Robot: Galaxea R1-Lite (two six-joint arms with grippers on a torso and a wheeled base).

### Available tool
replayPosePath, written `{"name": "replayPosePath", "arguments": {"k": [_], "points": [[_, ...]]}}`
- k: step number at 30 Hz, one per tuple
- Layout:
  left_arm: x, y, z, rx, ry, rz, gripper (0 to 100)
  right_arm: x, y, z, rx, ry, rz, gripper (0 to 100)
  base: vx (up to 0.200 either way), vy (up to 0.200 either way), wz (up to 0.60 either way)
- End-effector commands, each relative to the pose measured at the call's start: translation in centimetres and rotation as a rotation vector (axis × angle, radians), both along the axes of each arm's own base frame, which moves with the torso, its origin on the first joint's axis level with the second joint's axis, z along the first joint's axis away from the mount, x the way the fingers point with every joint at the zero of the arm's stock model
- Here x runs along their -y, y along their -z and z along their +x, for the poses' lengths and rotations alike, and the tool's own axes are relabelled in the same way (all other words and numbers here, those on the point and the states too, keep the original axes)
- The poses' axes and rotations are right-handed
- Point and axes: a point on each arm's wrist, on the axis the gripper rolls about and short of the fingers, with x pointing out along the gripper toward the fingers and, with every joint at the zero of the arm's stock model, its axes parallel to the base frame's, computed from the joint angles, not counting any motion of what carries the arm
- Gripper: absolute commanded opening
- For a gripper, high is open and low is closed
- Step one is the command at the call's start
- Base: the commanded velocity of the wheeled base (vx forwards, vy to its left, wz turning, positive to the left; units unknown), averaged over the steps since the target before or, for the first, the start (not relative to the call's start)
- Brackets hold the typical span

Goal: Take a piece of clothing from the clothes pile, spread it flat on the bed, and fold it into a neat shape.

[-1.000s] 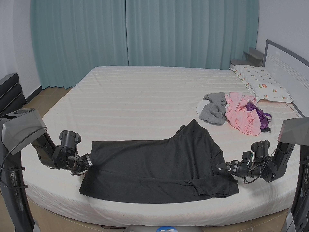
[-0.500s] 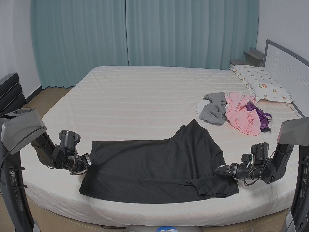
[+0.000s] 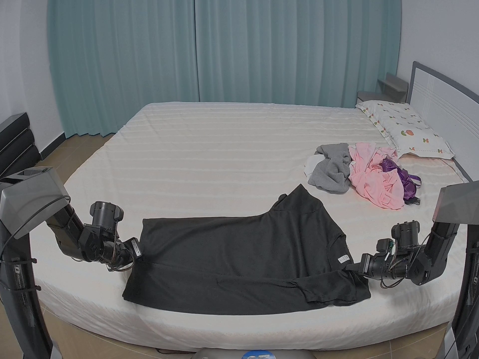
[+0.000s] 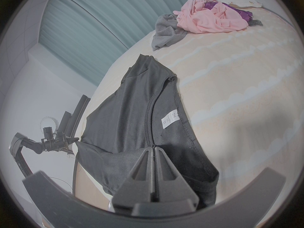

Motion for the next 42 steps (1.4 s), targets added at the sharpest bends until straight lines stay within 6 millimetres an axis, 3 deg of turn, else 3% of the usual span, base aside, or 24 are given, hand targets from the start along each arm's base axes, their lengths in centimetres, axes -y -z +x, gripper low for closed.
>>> {"name": "replayPosePath", "arguments": {"k": [1,15,42], "points": [[0.0,-0.7,-0.3,0.014,-0.001,-0.001,0,0.1,-0.9,-0.3,0.021,0.002,0.002,0,0.000,0.000,0.00],[-0.9,-2.5,-2.6,0.022,-0.019,0.002,0,1.5,-4.4,-1.4,0.100,0.051,0.019,0,0.000,0.000,0.00],[-0.9,-4.6,-8.3,0.005,-0.013,-0.012,0,1.6,-8.4,-7.2,0.158,0.017,0.044,0,0.000,0.000,0.00]]}}
